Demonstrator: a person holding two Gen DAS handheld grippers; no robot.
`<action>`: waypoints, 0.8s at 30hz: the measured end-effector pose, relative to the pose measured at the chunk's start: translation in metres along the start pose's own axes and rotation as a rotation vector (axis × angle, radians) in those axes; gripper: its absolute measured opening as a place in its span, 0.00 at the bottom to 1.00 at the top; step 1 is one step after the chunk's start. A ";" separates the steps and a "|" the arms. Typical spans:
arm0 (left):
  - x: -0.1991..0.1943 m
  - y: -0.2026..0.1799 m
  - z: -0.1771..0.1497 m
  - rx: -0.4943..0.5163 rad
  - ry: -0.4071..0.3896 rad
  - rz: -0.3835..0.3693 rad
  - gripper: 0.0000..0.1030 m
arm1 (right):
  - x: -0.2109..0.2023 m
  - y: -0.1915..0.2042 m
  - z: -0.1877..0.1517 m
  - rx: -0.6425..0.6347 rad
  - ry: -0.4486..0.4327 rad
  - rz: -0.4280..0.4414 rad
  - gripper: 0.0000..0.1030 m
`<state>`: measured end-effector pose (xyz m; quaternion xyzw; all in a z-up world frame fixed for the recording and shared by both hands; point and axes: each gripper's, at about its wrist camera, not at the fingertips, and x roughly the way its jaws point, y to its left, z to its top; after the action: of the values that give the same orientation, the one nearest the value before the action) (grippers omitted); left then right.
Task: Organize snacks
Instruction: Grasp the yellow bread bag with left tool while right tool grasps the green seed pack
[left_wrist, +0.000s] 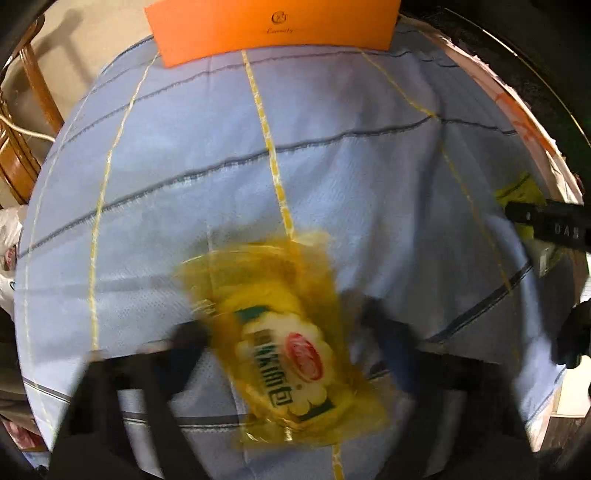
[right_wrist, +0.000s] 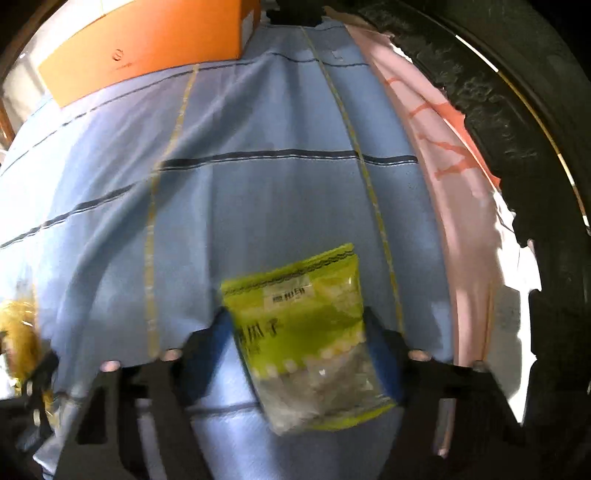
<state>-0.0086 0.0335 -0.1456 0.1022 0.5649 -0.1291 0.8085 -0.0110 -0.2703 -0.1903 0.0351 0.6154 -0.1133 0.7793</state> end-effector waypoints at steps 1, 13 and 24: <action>-0.004 -0.002 0.007 0.018 0.009 0.004 0.47 | -0.007 0.002 -0.001 0.018 -0.005 0.041 0.43; -0.030 -0.002 0.045 0.101 -0.064 0.036 0.39 | -0.035 -0.006 -0.007 0.202 -0.038 0.319 0.00; -0.035 0.023 0.056 0.075 -0.052 0.051 0.40 | -0.056 0.012 -0.002 0.025 -0.148 0.066 0.96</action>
<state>0.0372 0.0408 -0.0925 0.1434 0.5356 -0.1324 0.8216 -0.0230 -0.2508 -0.1376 0.0564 0.5533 -0.0977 0.8253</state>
